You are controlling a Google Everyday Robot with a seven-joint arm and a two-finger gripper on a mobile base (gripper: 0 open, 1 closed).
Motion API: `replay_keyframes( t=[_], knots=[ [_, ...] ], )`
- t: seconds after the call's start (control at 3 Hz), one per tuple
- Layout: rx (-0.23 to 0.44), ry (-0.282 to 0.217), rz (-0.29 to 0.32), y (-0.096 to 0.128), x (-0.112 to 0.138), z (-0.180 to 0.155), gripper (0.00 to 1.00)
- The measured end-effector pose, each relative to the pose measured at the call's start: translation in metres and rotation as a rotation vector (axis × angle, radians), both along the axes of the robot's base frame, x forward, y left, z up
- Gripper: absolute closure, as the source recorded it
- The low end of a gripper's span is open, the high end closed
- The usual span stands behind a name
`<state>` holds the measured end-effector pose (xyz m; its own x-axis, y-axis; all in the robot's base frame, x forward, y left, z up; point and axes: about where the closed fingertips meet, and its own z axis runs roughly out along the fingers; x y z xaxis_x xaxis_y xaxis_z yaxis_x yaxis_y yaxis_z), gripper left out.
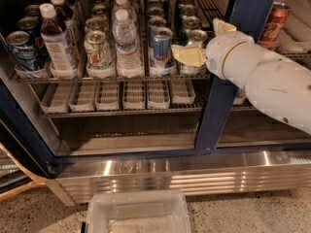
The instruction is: Pick green can from top shelf of fridge
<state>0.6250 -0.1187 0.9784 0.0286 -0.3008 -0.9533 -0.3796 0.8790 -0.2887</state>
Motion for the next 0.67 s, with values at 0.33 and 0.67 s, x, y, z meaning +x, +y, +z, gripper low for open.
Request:
replay_keyframes(
  t=[0.33, 0.67],
  knots=[
    [-0.01, -0.001, 0.004, 0.0, 0.0, -0.001, 0.24],
    [-0.017, 0.026, 0.01, -0.001, -0.001, -0.014, 0.23]
  ],
)
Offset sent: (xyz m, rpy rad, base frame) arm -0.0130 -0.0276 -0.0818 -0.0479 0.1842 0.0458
